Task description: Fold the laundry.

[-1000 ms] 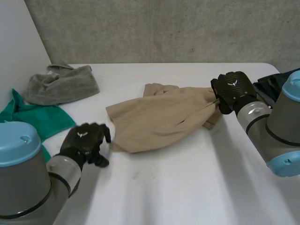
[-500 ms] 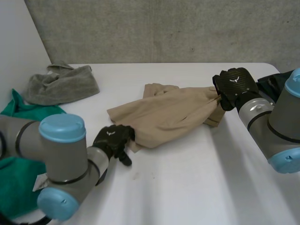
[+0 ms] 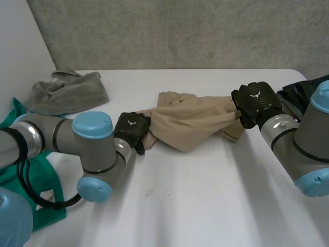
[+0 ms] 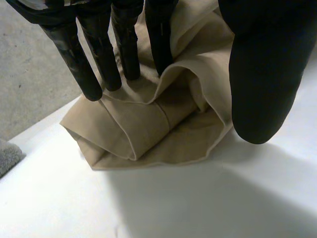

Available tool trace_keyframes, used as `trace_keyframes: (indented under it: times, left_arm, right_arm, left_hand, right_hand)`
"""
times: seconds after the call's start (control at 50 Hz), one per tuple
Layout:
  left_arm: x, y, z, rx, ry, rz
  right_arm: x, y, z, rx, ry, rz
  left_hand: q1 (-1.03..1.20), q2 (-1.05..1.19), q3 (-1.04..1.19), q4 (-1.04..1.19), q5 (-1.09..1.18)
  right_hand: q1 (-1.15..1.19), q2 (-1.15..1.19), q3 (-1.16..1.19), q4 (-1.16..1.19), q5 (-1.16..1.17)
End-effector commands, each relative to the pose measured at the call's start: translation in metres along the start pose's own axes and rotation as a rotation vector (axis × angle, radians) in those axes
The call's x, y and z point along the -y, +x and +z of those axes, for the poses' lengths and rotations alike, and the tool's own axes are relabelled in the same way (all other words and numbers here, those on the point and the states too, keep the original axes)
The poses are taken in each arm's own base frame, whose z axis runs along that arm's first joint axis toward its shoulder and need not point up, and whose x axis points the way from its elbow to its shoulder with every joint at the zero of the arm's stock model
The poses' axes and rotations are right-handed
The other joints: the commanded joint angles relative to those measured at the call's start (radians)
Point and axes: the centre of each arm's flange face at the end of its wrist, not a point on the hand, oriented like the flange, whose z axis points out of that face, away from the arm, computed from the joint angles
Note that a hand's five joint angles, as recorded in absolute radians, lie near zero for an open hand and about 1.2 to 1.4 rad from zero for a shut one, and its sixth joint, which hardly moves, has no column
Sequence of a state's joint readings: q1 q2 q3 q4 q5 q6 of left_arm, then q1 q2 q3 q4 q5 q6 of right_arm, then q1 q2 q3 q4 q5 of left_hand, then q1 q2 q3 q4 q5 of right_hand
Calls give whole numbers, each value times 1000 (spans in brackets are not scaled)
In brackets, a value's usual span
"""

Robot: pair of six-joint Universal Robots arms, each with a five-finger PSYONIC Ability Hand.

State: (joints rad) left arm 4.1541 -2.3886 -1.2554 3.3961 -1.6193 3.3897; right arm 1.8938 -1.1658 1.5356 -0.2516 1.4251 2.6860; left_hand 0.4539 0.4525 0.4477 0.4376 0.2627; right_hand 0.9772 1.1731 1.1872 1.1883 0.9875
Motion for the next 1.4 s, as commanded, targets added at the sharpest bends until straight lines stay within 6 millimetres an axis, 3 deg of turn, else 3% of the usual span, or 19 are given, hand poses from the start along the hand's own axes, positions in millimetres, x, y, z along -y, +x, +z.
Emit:
trace_keyframes:
  times: [0.02,0.3,0.4,0.48,0.56,0.58,0.62,0.72,0.78,0.8,0.88,0.96,1.02,1.08,1.16,1.18,1.24,1.3,1.4]
  left_arm:
    - [7,-1,13,13,58,-2]
    - [-9,1,30,16,49,44]
    - [-6,-1,31,24,61,51]
    - [5,-11,26,47,67,81]
    - [39,-30,5,86,111,122]
    - [61,-38,-9,104,153,132]
    - [85,-45,-24,125,203,133]
    - [160,-80,-76,220,387,120]
    - [189,-90,-101,255,471,118]
    - [207,-94,-118,274,530,116]
    - [242,-103,-159,317,655,109]
    - [264,-107,-188,338,741,102]
    - [268,-107,-196,341,759,100]
    - [265,-105,-196,328,736,100]
    - [246,-100,-177,278,643,104]
    - [228,-96,-155,237,570,100]
    - [195,-87,-118,181,451,86]
    - [173,-83,-92,159,382,86]
    - [136,-84,-31,148,297,91]
  right_arm:
    - [0,0,0,2,1,0]
    - [3,2,2,-3,12,-8]
    - [6,4,3,-10,22,-11]
    - [11,8,6,-23,40,-22]
    - [23,16,11,-43,68,-60]
    - [32,21,11,-58,89,-88]
    - [48,28,8,-80,127,-116]
    - [119,58,-14,-193,320,-174]
    - [147,71,-27,-238,394,-184]
    - [163,78,-36,-265,438,-186]
    - [196,90,-61,-314,526,-197]
    - [217,95,-86,-330,562,-209]
    - [216,99,-92,-312,516,-213]
    - [206,103,-90,-285,447,-213]
    - [172,104,-69,-197,309,-196]
    - [156,101,-56,-154,260,-179]
    - [130,90,-34,-94,192,-152]
    - [112,81,-18,-60,155,-141]
    - [71,70,32,-93,154,-140]
  left_hand:
    - [121,122,127,137,137]
    - [555,556,561,571,571]
    - [916,917,922,932,932]
    - [942,944,949,959,959]
    - [942,944,949,959,959]
    - [942,944,949,959,959]
    - [942,944,949,959,959]
    - [942,944,949,959,959]
    - [942,944,949,959,959]
    - [942,944,949,959,959]
    - [942,944,949,959,959]
    - [942,944,949,959,959]
    - [942,944,949,959,959]
    - [942,944,949,959,959]
    - [942,944,949,959,959]
    - [942,944,949,959,959]
    - [942,944,949,959,959]
    - [942,944,949,959,959]
    - [942,944,949,959,959]
  right_hand:
    - [419,223,209,208,234]
    - [419,223,209,208,234]
    - [419,223,209,208,234]
    - [419,223,209,208,234]
    - [419,223,209,208,234]
    - [419,223,209,208,234]
    - [419,223,209,208,234]
    - [419,223,209,208,234]
    - [419,223,209,208,234]
    - [419,223,209,208,234]
    - [419,223,209,208,234]
    - [419,223,209,208,234]
    - [419,223,209,208,234]
    - [419,223,209,208,234]
    - [419,223,209,208,234]
    - [419,223,209,208,234]
    - [419,223,209,208,234]
    - [419,223,209,208,234]
    - [419,223,209,208,234]
